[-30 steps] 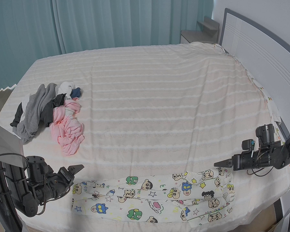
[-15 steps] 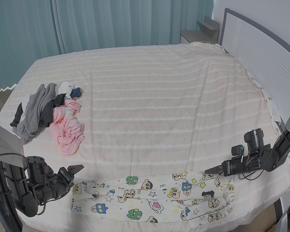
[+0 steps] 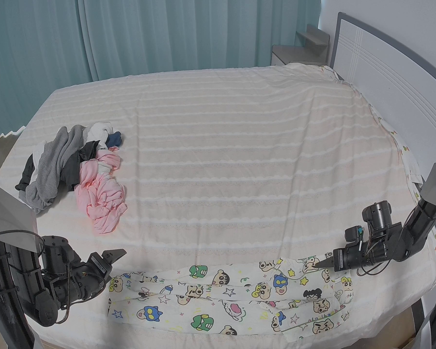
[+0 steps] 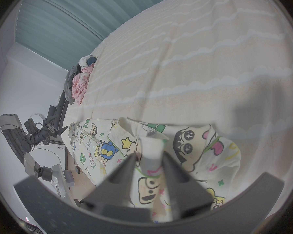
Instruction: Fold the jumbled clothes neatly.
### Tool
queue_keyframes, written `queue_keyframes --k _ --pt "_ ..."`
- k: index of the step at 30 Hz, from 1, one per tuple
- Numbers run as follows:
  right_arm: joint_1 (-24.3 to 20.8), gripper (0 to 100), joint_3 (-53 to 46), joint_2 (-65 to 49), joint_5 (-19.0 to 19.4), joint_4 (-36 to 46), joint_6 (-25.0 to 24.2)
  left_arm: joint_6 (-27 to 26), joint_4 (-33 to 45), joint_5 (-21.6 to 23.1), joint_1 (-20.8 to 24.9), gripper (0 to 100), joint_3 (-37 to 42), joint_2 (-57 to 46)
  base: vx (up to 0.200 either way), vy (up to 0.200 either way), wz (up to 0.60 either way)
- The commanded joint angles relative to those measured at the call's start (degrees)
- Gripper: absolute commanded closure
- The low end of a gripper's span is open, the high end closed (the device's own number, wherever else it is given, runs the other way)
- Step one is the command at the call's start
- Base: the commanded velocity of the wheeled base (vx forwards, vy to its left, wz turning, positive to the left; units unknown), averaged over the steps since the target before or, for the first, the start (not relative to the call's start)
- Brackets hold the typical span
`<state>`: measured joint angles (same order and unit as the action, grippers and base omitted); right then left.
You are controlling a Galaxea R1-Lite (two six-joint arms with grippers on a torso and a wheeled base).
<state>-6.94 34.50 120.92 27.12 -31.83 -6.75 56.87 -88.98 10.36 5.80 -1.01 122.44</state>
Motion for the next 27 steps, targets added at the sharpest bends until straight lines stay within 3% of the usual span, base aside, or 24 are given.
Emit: queue_keyframes --k 1,17,22,23,27 --pt "0.43 100 -1.01 -0.95 0.12 0.01 -0.01 0.08 -1.02 0.01 0.0 0 0.92 0.17 0.0 0.0 0.0" --pt "2.81 100 -4.7 -2.44 -0.05 -7.02 0.34 0.0 -1.02 -0.17 0.0 0 0.92 0.25 0.0 0.0 0.0" --pt "2.89 100 -4.7 -0.95 -1.9 -7.81 0.43 -0.09 -1.02 -0.17 0.0 0 0.92 0.6 0.0 0.0 0.0" --pt "2.81 0 -4.79 0.02 -3.04 -8.25 0.6 -0.09 -1.02 -0.17 0.09 0 0.92 0.6 0.0 0.0 0.0" --pt "2.63 0 -5.23 0.11 -4.45 -12.12 0.16 -0.79 -1.02 -0.78 0.35 0 0.92 0.34 0.0 0.0 0.0"
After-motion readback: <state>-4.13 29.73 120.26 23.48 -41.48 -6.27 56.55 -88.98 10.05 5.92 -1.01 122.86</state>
